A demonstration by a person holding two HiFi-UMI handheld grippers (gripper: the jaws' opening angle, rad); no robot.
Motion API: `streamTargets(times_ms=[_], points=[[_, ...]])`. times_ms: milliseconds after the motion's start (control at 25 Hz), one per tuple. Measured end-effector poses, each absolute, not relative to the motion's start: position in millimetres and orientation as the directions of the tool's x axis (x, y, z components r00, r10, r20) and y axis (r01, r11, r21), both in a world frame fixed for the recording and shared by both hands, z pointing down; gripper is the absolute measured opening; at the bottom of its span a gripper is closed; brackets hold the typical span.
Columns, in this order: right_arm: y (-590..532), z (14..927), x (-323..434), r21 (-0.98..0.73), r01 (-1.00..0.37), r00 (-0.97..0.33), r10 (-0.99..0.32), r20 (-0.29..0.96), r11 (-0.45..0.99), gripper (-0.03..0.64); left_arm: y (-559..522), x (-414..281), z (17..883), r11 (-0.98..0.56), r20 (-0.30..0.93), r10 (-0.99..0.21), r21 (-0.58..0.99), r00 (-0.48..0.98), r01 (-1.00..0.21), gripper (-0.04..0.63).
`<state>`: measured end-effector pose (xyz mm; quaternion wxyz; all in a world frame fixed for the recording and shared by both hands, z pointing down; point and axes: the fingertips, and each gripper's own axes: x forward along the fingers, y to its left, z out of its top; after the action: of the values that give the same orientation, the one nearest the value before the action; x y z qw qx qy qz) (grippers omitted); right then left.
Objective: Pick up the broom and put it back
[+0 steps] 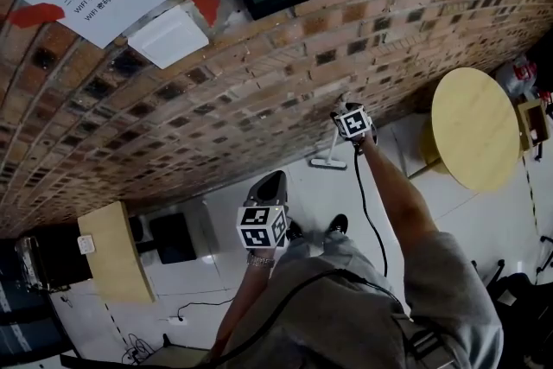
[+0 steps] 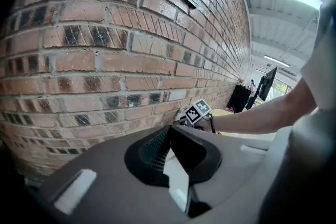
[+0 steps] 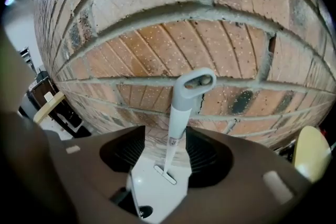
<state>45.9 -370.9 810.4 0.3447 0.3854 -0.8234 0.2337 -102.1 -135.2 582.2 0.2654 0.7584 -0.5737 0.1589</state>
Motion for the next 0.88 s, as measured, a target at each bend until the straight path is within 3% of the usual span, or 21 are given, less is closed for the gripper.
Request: streamTargets(times_ms=[360,560,720,880], points=[[-374.7,804.9,53.7,-0.106,-0.813,-0.441,-0.487,0.754,0.572,0.236,-135.8,-104.0,577.5,-0.208,0.537,-0.790,0.219,0.296,-0.953,0.005],[-356.9,785.0,77.2,-0.123,-0.869,-0.398,-0.527,0.751,0.480,0.220,-136.7,-103.7,574.9,-0.221,0.528,-0.792,0.220,0.306,-0.950,0.005],[-316.2,728.7,79.2,-0.206,-0.899,-0.416,-0.608,0.676,0.385,0.121,-146.5,-101.4,571.4,-0.242,0.509,-0.797,0.225,0.326,-0.944,0.005],[-260.1,675.8,41.7,-0.215,-0.875,-0.458,-0.597,0.658,0.434,0.039,-156.0,-89.7,563.1,-0.298,0.484,-0.791,0.228,0.373,-0.927,0.005]])
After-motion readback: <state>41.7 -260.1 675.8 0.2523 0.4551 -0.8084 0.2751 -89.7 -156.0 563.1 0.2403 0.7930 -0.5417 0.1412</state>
